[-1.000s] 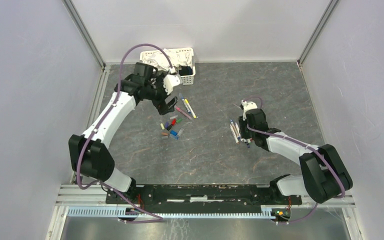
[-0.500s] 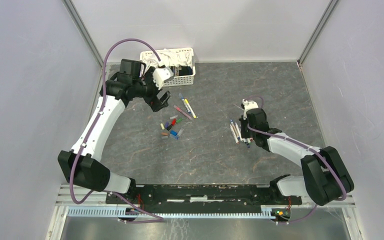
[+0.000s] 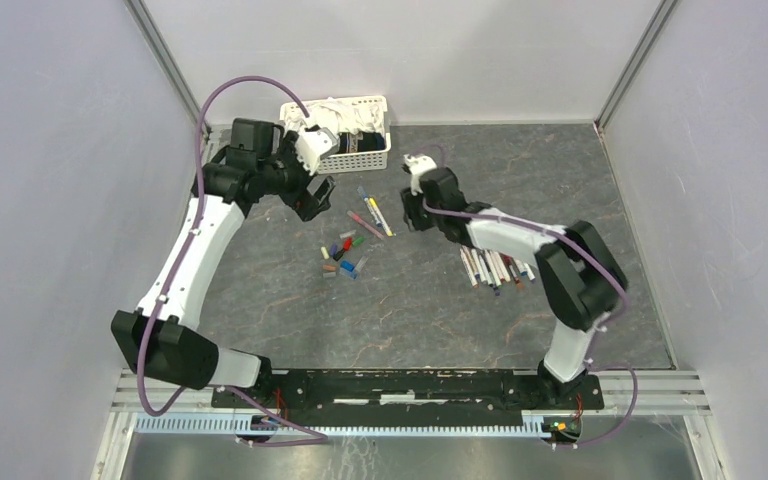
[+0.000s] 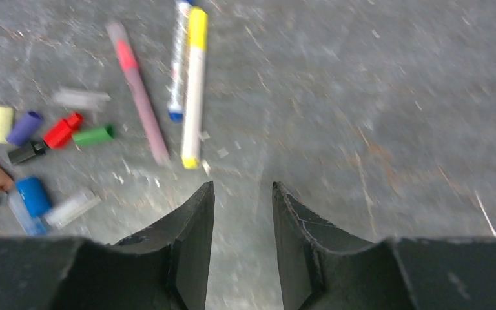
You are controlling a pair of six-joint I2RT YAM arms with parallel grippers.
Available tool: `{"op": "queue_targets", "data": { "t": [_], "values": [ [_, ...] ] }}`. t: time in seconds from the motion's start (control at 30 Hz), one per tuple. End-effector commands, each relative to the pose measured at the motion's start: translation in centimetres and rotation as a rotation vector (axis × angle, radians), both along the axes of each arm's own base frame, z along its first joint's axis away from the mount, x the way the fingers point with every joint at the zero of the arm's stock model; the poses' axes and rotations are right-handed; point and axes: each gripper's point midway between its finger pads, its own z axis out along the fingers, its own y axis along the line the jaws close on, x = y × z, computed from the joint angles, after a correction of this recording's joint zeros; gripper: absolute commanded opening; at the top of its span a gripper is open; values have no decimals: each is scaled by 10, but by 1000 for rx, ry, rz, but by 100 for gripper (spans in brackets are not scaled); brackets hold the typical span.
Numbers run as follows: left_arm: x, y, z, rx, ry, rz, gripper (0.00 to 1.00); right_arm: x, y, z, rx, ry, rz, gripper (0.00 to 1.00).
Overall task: Open the pen caps
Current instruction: Place the pen at the center of the board, then pick up the pen from the center of the board.
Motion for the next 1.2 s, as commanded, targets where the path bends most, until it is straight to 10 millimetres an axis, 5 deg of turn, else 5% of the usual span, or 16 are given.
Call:
{"op": "queue_targets", "data": {
  "t": [0.0,0.23,0.6,0.83,0.97,1.17],
  "values": [
    [-2,11,34,-51,-105,91,100,28,50,-4,-1,3,78,41],
    [-20,8,22,-42,-74,29,100,60,82,-37,-27,54,91,32],
    [-28,6,7,-32,-28,-10,100,61,75,-76,-104,113,72,31],
    [-30,5,0,-33,-2,-19,100,70,69,-27,-40,9,-7,31],
    [-31,5,-1,-29,-2,-18,100,69,85,5,47,-35,27,31],
    [-32,4,-3,-35,10,-23,100,60,107,1,69,-16,84,33]
  ]
}}
